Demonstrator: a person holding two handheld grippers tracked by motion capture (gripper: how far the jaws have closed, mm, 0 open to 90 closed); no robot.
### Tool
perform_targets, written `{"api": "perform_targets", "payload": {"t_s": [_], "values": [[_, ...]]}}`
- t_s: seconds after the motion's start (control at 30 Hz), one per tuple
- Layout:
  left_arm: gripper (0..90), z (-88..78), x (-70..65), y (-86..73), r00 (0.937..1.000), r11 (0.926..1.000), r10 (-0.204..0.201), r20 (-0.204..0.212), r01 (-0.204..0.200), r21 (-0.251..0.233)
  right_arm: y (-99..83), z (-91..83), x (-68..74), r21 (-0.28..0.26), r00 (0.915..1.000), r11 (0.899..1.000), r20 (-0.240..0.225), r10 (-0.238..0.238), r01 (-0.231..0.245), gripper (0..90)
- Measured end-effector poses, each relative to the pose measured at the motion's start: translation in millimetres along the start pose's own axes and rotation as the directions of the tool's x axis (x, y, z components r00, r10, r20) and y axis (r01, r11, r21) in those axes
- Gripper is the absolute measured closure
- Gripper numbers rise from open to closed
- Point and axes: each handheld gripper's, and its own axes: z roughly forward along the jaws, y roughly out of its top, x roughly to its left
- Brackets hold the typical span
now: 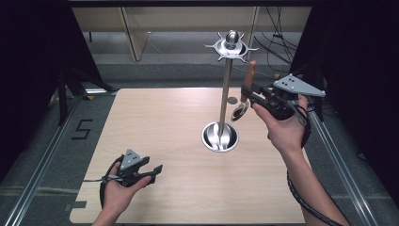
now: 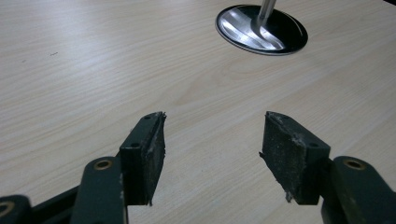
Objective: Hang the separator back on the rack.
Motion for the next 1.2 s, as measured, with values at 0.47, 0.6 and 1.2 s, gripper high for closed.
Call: {"api": "perform_targets", "payload": {"t_s": [0.47,0.6,1.2], "values": [[38.7,0.1,-0.1,-0.1,1.0000,1.0000,-0.005,0.001,0.005,-0.002,3.4,4.2,1.0,0.004,1.0000,1.000,-0.005,0.007,-0.007,68.4],[38.7,0.2,0.4,0.1,0.9999,0.9999,0.010,0.001,-0.010,0.001,4.7,5.2,1.9,0.002,1.0000,1.000,-0.004,0.005,-0.005,68.4],[38.7,1.4,-0.8,-0.3,0.9999,1.0000,-0.006,0.009,0.006,-0.002,8.0,9.8,1.9,0.015,1.0000,1.000,-0.004,0.005,-0.005,68.4]]}}
